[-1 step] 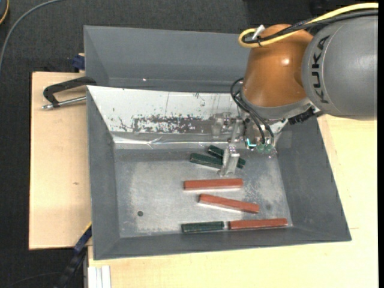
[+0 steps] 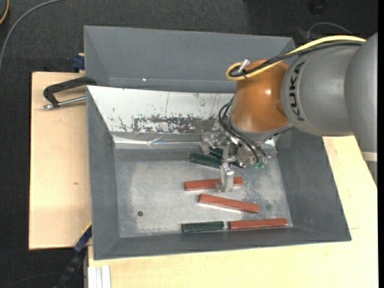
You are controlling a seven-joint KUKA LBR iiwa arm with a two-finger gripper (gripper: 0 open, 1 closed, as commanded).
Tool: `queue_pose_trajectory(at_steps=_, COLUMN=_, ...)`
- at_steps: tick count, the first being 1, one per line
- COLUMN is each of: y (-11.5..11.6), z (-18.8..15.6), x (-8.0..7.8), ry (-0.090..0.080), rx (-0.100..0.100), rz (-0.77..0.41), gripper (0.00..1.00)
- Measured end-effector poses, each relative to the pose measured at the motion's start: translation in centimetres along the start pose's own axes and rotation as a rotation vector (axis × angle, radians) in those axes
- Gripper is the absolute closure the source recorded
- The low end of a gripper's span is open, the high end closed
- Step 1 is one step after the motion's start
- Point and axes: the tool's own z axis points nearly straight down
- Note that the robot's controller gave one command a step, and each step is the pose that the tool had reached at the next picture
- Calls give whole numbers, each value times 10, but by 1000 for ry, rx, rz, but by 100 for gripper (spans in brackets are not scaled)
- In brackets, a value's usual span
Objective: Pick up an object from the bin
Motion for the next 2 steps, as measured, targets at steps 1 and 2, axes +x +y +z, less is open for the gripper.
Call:
queue_pose_trajectory(at_steps=1, y=0, z=-6, x=-3, ry=-9, rx=1, rz=1, gripper=100)
queue_pose_trajectory(at_steps=2, y=4, z=-147, x=54, ry=-16, rx=5, rz=-135, gripper=100)
